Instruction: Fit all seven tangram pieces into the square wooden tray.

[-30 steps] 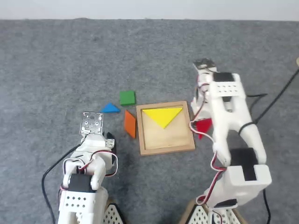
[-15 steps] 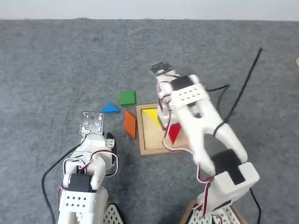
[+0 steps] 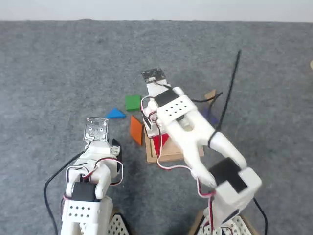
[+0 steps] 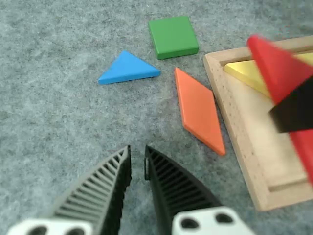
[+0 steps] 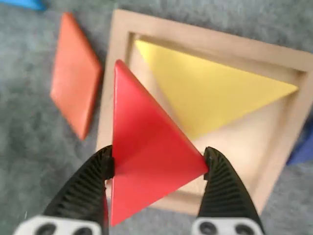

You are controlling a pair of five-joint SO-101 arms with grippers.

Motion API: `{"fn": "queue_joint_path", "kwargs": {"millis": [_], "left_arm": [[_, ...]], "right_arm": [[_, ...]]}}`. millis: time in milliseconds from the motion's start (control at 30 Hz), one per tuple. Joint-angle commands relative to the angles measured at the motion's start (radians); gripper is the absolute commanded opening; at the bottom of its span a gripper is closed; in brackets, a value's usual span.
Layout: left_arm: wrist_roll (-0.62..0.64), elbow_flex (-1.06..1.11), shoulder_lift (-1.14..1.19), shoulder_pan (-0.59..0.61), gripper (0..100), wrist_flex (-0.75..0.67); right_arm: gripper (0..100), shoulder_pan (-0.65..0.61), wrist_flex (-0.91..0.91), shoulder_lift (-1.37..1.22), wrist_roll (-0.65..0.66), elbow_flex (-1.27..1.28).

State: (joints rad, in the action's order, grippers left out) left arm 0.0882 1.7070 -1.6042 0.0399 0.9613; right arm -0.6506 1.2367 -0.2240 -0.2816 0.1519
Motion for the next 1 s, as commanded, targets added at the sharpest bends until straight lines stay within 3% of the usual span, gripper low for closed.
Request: {"fn": "queue_joint_path", "kwargs": {"millis": [0,367,600,967], "left_arm": [[0.006,-0.018,-0.014,0.008,5,0.003],[0.006,-0.018,-0.014,0.008,5,0.003],[0.006,-0.018,-0.014,0.008,5,0.003],[0.006,-0.018,-0.014,0.008,5,0.003]], "right_arm": [[4.7,-0.010,-0.047,-0.036,-0.018,-0.049],[6.7,-0.050,-0.044,-0.051,0.009,-0.044],[30.8,-0.051,-0.013,-0.058,0.037,-0.044],[28.8,-0.030,0.030,-0.039,0.031,-0.049]]}}
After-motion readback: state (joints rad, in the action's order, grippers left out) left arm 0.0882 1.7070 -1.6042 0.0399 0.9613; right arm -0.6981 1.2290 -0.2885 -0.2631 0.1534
